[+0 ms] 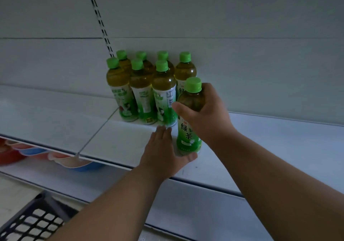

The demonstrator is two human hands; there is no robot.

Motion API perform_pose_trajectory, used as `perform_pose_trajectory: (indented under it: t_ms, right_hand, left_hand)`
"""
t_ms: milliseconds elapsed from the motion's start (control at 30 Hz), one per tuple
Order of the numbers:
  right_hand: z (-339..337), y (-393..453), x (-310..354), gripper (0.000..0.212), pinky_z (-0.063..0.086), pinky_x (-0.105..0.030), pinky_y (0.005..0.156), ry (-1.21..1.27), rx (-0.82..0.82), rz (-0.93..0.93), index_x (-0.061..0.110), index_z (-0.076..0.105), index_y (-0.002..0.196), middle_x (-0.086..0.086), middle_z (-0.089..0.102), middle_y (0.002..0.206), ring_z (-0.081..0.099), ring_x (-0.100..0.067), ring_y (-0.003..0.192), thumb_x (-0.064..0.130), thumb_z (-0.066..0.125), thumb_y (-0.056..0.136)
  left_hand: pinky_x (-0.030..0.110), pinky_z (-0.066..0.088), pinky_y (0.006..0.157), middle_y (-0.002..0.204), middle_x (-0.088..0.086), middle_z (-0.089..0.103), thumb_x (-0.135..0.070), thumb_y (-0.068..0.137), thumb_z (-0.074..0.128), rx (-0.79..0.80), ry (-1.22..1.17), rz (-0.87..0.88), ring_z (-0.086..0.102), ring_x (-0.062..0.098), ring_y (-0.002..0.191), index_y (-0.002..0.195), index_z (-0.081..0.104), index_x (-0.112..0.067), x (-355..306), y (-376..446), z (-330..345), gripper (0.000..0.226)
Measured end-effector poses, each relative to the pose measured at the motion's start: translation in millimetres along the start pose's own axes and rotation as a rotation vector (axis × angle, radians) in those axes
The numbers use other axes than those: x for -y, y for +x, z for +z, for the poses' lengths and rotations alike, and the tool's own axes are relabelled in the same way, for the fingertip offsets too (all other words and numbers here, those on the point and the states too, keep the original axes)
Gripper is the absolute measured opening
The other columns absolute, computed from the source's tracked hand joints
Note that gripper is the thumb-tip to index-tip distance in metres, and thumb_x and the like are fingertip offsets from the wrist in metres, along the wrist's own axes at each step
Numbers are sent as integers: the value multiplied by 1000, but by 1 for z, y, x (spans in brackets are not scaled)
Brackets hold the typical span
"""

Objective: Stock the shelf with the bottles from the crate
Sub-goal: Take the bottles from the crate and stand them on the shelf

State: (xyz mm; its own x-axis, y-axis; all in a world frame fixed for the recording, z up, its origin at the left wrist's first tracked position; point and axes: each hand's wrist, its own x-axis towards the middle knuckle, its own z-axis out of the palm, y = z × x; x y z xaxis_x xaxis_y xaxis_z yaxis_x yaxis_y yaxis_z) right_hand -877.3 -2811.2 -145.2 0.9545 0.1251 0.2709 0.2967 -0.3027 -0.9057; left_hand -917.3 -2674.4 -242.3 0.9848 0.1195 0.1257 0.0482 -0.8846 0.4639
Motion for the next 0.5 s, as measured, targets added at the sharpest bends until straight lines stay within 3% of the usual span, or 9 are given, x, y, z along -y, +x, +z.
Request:
perform_pose_trajectory:
  t_ms: [133, 300, 500]
  right_hand:
    - [-1, -13, -13, 78, 54, -24, 73, -72, -44, 49, 40, 44, 118, 18, 63, 104, 62, 1, 91, 60, 84, 54]
    - [2, -28, -33, 51, 55, -34, 76, -243, -16, 120, 32, 52, 104, 13, 65, 100, 63, -13, 93, 40, 87, 67]
    - [12, -4, -42, 53, 56, -40, 81, -332, -52, 68, 24, 57, 113, 5, 65, 107, 63, -18, 96, 45, 82, 71]
  left_hand:
    - [43, 22, 121, 161, 14, 28, -95, 61, 37, 19, 130, 28, 22, 27, 149, 155, 26, -7, 5, 1, 15, 129]
    - [43, 10, 123, 167, 12, 10, -96, 67, 15, 107, 283, 86, 4, 25, 154, 160, 4, -11, 9, 8, 27, 126]
    - [41, 3, 124, 168, 11, 0, -96, 63, 14, 128, 269, 47, -4, 21, 154, 159, 0, -8, 8, 8, 27, 131]
